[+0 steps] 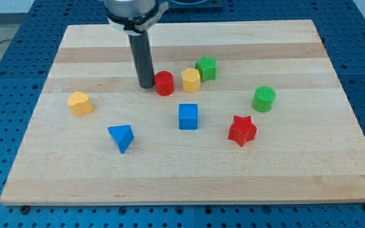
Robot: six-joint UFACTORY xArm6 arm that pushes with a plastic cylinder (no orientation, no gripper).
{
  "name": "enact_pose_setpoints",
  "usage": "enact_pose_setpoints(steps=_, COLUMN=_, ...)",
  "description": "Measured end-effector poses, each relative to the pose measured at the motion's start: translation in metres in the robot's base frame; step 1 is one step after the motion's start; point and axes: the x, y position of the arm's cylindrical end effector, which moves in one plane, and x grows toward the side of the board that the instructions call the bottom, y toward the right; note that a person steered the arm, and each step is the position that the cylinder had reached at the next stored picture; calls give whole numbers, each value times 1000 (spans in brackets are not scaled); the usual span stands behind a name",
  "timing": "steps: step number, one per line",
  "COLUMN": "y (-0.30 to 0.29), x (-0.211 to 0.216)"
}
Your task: Place the yellow heart close to the red circle
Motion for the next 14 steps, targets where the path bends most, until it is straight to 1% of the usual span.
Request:
enact_pose_setpoints(steps=1, y=-16, x=21)
enact_pose_setpoints(steps=2, y=-33, x=68)
enact_pose_setpoints(steps=3, y=-65, x=93)
enact_pose_setpoints(steps=4, y=-131, x=107)
enact_pose_setpoints(steps=5, y=-167, x=93)
enact_pose_setpoints(steps=6, y=-131, x=67)
enact_pose_setpoints(steps=7, y=-85, x=55)
enact_pose_setpoints(steps=8, y=-100, x=56)
enact_pose_setpoints(steps=9, y=-150, x=60)
enact_pose_setpoints(steps=10, y=-137, x=42)
enact_pose_setpoints(steps=12, y=-50, x=7)
enact_pose_setpoints(steps=13, y=-48, x=-2)
enact_pose_setpoints(steps=14, y=-89, x=-11)
